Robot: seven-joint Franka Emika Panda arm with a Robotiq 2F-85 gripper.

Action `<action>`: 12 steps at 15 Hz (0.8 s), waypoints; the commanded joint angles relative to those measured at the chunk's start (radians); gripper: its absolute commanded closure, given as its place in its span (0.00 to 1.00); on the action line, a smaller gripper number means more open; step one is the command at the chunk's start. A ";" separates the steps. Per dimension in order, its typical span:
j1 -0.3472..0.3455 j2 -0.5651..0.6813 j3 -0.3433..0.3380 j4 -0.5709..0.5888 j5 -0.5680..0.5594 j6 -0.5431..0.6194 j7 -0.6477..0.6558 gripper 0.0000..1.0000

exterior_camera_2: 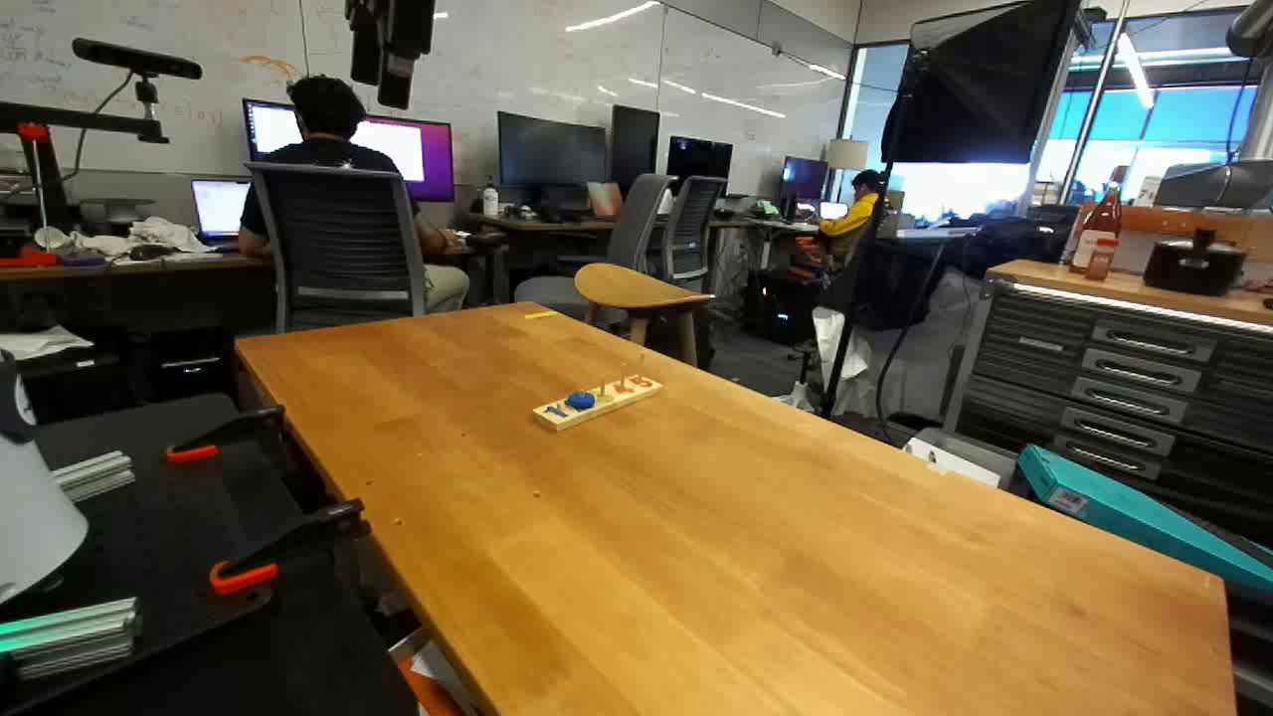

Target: Pick up the blue lid from the wooden holder and put it on the table.

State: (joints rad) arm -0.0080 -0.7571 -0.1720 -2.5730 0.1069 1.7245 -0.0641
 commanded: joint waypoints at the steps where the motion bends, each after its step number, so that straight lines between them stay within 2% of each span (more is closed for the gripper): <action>1: -0.025 0.003 0.020 0.003 0.013 -0.003 -0.014 0.00; 4: -0.014 0.020 0.025 0.008 0.016 0.016 -0.023 0.00; 8: 0.042 0.140 0.157 -0.008 -0.006 0.196 0.015 0.00; 12: 0.077 0.389 0.277 0.039 -0.049 0.425 0.060 0.00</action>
State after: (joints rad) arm 0.0509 -0.5616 0.0498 -2.6011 0.0997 2.0263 -0.0439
